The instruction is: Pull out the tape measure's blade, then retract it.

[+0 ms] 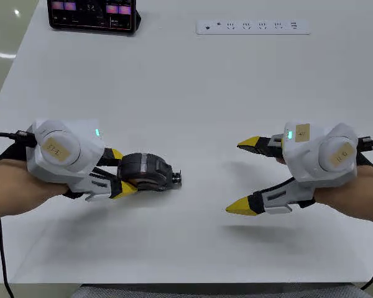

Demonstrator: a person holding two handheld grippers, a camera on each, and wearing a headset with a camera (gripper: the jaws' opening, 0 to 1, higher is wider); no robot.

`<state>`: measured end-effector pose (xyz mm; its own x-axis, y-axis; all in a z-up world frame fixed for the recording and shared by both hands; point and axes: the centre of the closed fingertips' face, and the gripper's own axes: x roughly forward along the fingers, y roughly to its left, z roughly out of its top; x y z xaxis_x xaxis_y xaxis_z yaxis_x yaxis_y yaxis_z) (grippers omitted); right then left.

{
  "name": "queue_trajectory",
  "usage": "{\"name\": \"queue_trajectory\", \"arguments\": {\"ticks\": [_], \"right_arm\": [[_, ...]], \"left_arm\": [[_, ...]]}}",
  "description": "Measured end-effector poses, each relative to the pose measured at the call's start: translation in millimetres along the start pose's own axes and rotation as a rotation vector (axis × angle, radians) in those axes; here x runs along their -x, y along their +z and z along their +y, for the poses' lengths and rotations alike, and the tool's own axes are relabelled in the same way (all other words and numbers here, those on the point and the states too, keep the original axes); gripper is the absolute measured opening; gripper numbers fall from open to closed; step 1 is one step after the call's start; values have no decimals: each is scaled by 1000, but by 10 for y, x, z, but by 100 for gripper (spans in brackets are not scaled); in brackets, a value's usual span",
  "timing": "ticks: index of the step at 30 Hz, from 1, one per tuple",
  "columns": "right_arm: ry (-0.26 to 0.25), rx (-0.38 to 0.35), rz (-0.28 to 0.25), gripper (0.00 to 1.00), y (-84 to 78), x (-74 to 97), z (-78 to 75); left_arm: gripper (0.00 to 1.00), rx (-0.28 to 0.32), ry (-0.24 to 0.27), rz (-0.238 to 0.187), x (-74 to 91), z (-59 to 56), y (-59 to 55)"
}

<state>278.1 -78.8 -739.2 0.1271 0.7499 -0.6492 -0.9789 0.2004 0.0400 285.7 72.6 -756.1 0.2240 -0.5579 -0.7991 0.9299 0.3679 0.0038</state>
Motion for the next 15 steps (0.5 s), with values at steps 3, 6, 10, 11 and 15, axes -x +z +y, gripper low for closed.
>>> {"name": "queue_trajectory", "arguments": {"ticks": [3, 6, 10, 11, 15], "right_arm": [[16, -2, -17, 65, 41, -53, -5], [32, 0, -23, 60, 68, -118, -3], [49, 3, -33, 54, 108, -188, -1], [55, 8, -32, 53, 113, -212, 2], [72, 11, -36, 49, 130, -283, 10]], "left_arm": [[26, -1, 1, 0, 1, -3, 0], [26, -1, -1, 2, 0, -5, -2], [26, -7, -3, 8, -1, -6, -5], [26, -7, -3, 8, -1, -6, -5], [26, -7, -6, 8, -2, -8, -7]]}}
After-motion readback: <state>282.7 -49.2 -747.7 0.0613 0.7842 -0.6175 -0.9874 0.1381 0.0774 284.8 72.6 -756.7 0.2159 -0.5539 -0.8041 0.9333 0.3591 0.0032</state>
